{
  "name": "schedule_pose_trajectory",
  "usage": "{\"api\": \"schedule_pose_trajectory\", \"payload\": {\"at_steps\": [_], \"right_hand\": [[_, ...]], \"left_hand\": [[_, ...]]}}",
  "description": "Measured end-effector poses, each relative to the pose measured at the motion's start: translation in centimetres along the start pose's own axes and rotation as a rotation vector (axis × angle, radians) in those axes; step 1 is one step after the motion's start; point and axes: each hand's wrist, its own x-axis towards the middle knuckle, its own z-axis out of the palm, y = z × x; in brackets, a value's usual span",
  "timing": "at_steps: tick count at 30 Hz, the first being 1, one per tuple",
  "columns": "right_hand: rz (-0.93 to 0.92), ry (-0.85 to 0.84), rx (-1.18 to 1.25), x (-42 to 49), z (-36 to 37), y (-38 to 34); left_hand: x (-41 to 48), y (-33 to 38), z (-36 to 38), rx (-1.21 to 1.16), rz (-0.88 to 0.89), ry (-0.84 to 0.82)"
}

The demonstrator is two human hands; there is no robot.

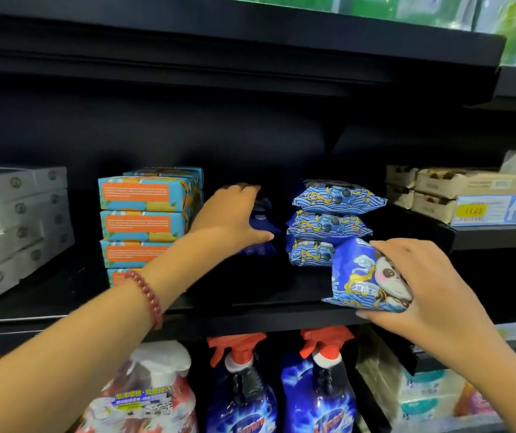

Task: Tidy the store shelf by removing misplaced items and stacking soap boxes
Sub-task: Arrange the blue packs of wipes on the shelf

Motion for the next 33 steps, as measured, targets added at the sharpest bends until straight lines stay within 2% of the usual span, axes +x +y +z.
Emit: {"api": "schedule_pose_trajectory", "payload": {"at_steps": [6, 13, 15, 20, 25, 28, 33], "right_hand": [[-0.004, 0.008, 0.043, -0.6, -0.2, 0.8], [-0.007, -0.002, 0.067, -1.0, 0.1, 1.6], [-0.013, -0.005, 0.068, -1.0, 0.1, 1.8], [-0.035, -0.031, 0.04, -0.6, 0.2, 2.3], [-0.075, -0.064, 0.046, 1.0, 0.5, 2.7], [-0.093, -0.08, 0.073, 2.4, 0.7, 2.4], [-0.06, -0.296, 0.123, 4.4, 0.9, 1.4]], "left_hand": [[2.5, -1.3, 3.0, 0.11, -0.151, -0.129], [2.5, -1.5, 4.2, 0.299, -0.213, -0.067], [2.5, -1.4, 4.3, 0.288, -0.235, -0.059], [1.2, -0.6, 3.6, 0.093, -0.23, -0.014], [-2.0, 0.7, 2.6, 0.069, -0.199, -0.037], [-4.4, 0.6, 2.0, 0.034, -0.172, 0.036], [-6.5, 1.0, 1.0, -0.023, -0.148, 0.103]]}}
